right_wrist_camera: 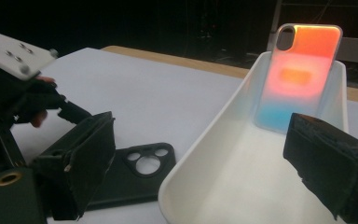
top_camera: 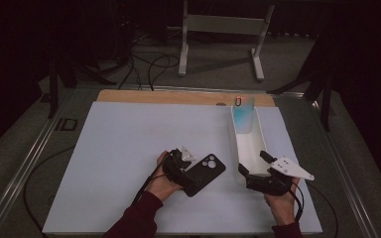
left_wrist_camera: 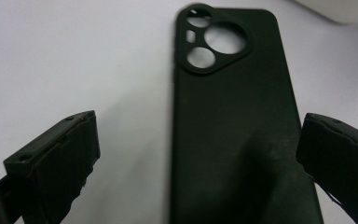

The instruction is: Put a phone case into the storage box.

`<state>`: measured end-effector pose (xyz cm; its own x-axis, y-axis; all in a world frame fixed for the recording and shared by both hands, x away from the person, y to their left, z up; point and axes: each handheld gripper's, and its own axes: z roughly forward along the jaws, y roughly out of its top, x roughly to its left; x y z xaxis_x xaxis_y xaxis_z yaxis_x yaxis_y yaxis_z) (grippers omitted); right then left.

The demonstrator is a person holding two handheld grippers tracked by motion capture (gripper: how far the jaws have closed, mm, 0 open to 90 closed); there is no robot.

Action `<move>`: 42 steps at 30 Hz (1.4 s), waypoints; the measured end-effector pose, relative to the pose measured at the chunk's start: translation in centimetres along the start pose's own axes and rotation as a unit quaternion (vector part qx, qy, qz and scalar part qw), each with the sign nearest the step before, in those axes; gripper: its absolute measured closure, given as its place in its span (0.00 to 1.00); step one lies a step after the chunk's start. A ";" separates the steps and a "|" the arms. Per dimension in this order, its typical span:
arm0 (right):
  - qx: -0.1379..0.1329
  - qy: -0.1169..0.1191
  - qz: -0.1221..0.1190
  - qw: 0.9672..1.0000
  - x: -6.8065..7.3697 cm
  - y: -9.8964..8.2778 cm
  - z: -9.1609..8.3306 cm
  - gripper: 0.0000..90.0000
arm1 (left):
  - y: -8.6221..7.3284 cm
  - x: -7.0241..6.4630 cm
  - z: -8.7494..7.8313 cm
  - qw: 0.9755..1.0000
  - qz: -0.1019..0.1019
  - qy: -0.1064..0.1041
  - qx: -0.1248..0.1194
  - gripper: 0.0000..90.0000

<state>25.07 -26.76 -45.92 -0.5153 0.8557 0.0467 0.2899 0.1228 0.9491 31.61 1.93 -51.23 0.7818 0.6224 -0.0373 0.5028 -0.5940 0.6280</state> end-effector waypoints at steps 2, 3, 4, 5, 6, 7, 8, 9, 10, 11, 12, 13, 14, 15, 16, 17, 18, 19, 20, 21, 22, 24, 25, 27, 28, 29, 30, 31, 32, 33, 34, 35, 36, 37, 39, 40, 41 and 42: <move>0.001 0.000 -0.002 1.000 0.0 0.0 0.0 0.10 | 0.1 -0.2 0.5 1.000 0.000 -0.006 0.006 0.00; 0.001 0.000 -0.003 1.000 0.0 0.0 0.0 0.10 | 0.2 -0.4 0.7 1.000 0.000 -0.009 0.009 0.00; 0.001 0.000 -0.003 1.000 0.0 0.0 0.0 0.10 | 0.2 -0.5 0.9 1.000 0.000 -0.011 0.010 0.00; 0.001 0.000 -0.003 1.000 0.0 0.0 0.0 0.10 | 0.2 -0.5 0.9 1.000 0.000 -0.011 0.010 0.00; 0.001 0.000 -0.002 1.000 0.0 0.0 0.0 0.10 | 0.2 -0.9 1.3 1.000 0.002 -0.013 0.016 0.00; 0.000 -0.001 -0.001 1.000 0.0 0.0 0.0 0.10 | 0.3 -1.0 1.4 1.000 0.005 -0.014 0.019 0.00; 0.000 -0.001 -0.001 1.000 0.0 -0.1 0.0 0.10 | 0.3 -1.1 1.5 1.000 0.006 -0.016 0.022 0.00; 0.000 -0.001 -0.001 1.000 0.0 -0.1 0.0 0.10 | 0.3 -1.1 1.6 1.000 0.006 -0.017 0.025 0.00; 0.000 -0.001 -0.001 1.000 0.0 -0.1 0.0 0.10 | 0.3 -1.2 1.7 1.000 0.003 -0.017 0.025 0.00; 0.001 -0.001 -0.001 1.000 0.0 -0.1 0.0 0.10 | 0.3 -1.2 1.8 0.999 0.002 -0.019 0.027 0.00; 0.001 -0.001 -0.002 1.000 0.0 -0.1 0.0 0.10 | 0.3 -1.2 1.9 0.999 0.004 -0.023 0.031 0.00; 0.001 -0.001 -0.002 1.000 0.0 -0.1 0.1 0.10 | 0.3 -1.3 2.0 0.999 0.007 -0.018 0.034 0.00; 0.001 -0.001 -0.001 1.000 0.0 -0.1 0.1 0.10 | 0.3 -1.4 2.0 0.999 0.011 -0.016 0.040 0.00; 0.000 -0.001 -0.001 1.000 0.0 -0.1 0.1 0.10 | 0.2 -1.4 2.1 0.999 0.013 -0.013 0.042 0.00; 0.001 -0.001 0.000 1.000 0.0 -0.1 0.1 0.10 | 0.2 -1.4 2.1 0.999 0.014 -0.013 0.043 0.00; 0.000 -0.001 0.001 1.000 0.0 -0.1 0.1 0.10 | 0.3 -1.4 2.1 0.999 0.014 -0.013 0.044 0.00; 0.000 -0.001 0.001 1.000 0.0 -0.1 0.0 0.10 | 0.3 -1.5 2.1 0.999 0.014 -0.010 0.045 0.00; 0.000 -0.001 0.001 1.000 0.0 -0.1 0.0 0.10 | 0.3 -1.6 2.1 0.999 0.014 -0.006 0.046 0.01; 0.000 -0.001 0.000 1.000 0.0 -0.1 0.0 0.10 | 0.3 -1.7 2.2 0.999 0.016 -0.004 0.047 0.01; 0.000 -0.001 0.000 1.000 0.0 -0.1 0.0 0.10 | 0.3 -1.7 2.1 0.999 0.016 -0.004 0.048 0.01; 0.000 -0.001 0.000 1.000 0.0 -0.1 0.0 0.10 | 0.3 -1.6 2.1 0.999 0.018 -0.004 0.049 0.02; 0.000 -0.001 -0.001 1.000 0.0 -0.1 0.0 0.10 | 0.3 -1.6 2.1 0.999 0.017 -0.004 0.051 0.02; 0.000 -0.001 0.000 1.000 0.0 -0.1 0.1 0.10 | 0.3 -1.7 2.1 0.998 0.017 -0.004 0.052 0.02; 0.001 -0.001 0.000 1.000 0.0 -0.1 0.1 0.10 | 0.4 -1.6 1.9 0.998 0.021 -0.004 0.055 0.06; 0.000 0.000 0.000 1.000 0.0 -0.1 0.1 0.10 | 0.3 -1.6 1.8 0.998 0.022 -0.006 0.054 0.09; 0.000 0.001 0.000 1.000 0.1 -0.1 0.1 0.10 | 0.3 -1.5 1.6 0.998 0.024 -0.007 0.054 0.12; 0.001 0.000 0.000 1.000 0.1 0.0 0.1 0.10 | 0.4 -1.5 1.6 0.998 0.024 -0.007 0.055 0.14; 0.001 0.000 0.000 1.000 0.1 -0.1 0.1 0.10 | 0.4 -1.5 1.6 0.998 0.024 -0.007 0.055 0.15; 0.001 0.001 -0.001 1.000 0.1 -0.1 0.1 0.10 | 0.4 -1.5 1.6 0.998 0.023 -0.007 0.056 0.15; 0.001 0.001 -0.001 1.000 0.1 -0.1 0.1 0.10 | 0.4 -1.5 1.6 0.998 0.024 -0.006 0.055 0.15; 0.001 0.001 0.000 1.000 0.1 -0.1 0.1 0.10 | 0.4 -1.5 1.6 0.998 0.024 -0.005 0.055 0.16; 0.001 0.001 0.000 1.000 0.1 0.0 0.1 0.10 | 0.4 -1.5 1.6 0.998 0.023 -0.005 0.053 0.16; 0.001 0.001 0.001 1.000 0.1 0.0 0.1 0.10 | 0.4 -1.5 1.5 0.998 0.024 -0.005 0.053 0.17; 0.001 0.001 0.001 1.000 0.0 0.0 0.1 0.10 | 0.4 -1.5 1.5 0.998 0.025 -0.006 0.051 0.17; -0.001 0.000 0.002 1.000 0.0 0.0 0.0 0.10 | 0.4 -1.4 1.5 0.998 0.026 -0.006 0.049 0.18; -0.001 0.000 0.002 1.000 -0.1 0.0 0.0 0.10 | 0.4 -1.5 1.5 0.999 0.026 -0.004 0.047 0.18; -0.001 0.000 0.002 1.000 -0.1 0.0 0.0 0.10 | 0.4 -1.5 1.5 0.999 0.026 -0.004 0.047 0.18; -0.001 0.000 0.003 1.000 -0.1 0.0 0.0 0.10 | 0.4 -1.4 1.3 0.999 0.026 0.002 0.043 0.18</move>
<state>25.12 -26.84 -45.90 -0.5137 0.8564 0.0522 0.2911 0.1168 0.9495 31.20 0.14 -51.98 0.8064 0.5914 -0.0040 0.4917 -0.6665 0.5603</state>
